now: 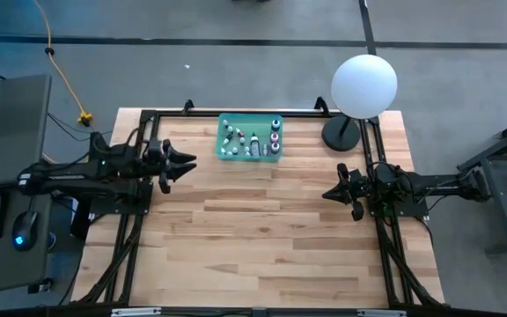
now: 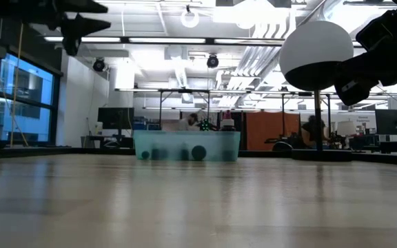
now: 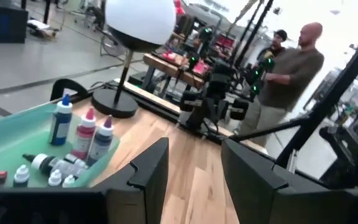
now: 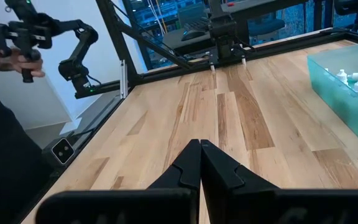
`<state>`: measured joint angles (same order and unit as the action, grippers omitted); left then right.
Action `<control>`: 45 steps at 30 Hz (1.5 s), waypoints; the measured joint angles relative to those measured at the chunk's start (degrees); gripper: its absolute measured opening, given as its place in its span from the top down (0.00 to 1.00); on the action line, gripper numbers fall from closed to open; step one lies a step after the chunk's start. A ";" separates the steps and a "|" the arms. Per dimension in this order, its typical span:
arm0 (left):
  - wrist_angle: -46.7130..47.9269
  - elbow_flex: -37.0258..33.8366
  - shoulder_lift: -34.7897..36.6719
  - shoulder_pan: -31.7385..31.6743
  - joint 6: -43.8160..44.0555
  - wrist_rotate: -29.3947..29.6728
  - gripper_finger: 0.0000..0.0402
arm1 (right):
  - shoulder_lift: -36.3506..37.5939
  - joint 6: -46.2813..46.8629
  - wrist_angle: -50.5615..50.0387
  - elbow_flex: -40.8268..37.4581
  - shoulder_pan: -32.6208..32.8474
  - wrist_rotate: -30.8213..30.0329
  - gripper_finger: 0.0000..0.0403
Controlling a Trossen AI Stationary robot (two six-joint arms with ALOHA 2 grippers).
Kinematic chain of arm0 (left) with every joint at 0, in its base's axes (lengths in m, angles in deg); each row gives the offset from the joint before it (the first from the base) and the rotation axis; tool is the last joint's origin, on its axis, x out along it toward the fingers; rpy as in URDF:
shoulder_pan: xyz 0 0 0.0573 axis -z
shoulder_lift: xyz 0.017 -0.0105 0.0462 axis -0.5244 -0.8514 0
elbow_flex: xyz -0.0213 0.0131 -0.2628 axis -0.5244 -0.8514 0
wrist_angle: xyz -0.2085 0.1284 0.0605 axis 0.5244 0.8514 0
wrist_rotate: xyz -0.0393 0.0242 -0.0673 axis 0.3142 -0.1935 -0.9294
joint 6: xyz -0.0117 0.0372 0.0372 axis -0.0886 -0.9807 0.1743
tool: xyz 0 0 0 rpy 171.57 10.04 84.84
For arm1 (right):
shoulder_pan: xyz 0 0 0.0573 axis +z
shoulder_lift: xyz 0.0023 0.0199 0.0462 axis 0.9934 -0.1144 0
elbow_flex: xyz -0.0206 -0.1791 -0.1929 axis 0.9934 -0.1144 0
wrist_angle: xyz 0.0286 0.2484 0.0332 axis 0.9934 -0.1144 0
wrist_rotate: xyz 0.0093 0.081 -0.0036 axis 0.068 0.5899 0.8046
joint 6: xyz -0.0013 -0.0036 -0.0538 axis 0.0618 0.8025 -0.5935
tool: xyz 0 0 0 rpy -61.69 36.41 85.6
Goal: Pick & Place food coloring
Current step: Return to Home Position
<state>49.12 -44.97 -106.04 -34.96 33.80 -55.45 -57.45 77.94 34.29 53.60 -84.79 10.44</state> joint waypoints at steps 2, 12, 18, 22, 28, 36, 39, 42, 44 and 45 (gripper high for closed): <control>-0.02 -1.66 2.59 0.00 0.76 1.20 0.64 | 0.00 0.00 0.00 0.00 0.01 0.00 1.00; 0.17 -8.57 15.05 0.00 -0.32 0.92 0.64 | -0.01 0.00 0.01 0.00 0.01 0.00 1.00; -0.43 -12.63 20.26 0.00 -1.31 -2.87 0.64 | 0.00 0.00 0.00 0.00 0.01 0.00 1.00; -1.42 -14.73 21.07 0.00 -0.42 -2.53 0.64 | 0.00 0.00 0.00 0.00 0.00 0.00 1.00; -3.88 -16.00 21.09 0.00 -0.16 -3.09 0.64 | -0.02 0.00 -0.06 0.01 0.00 0.00 1.00; -0.49 -15.98 21.09 0.00 -2.95 -3.01 0.64 | -0.01 0.00 -0.02 0.00 0.01 -0.01 1.00; 4.03 -15.98 21.08 0.00 -4.09 -2.56 0.64 | 0.00 0.00 -0.02 -0.01 0.02 -0.02 1.00; 4.99 -15.98 21.07 0.00 -6.56 -1.41 0.63 | -0.01 0.00 -0.02 -0.01 0.00 -0.01 1.00; 4.03 -15.98 21.07 0.00 -8.16 -0.97 0.63 | -0.01 0.00 -0.02 0.00 0.01 -0.02 1.00; 3.57 -15.98 21.07 0.00 -8.43 -0.52 0.63 | -0.02 0.00 -0.02 0.01 0.00 -0.02 1.00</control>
<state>52.69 -60.96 -84.98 -34.96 25.37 -55.97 -57.48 77.94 34.27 53.61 -84.79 10.42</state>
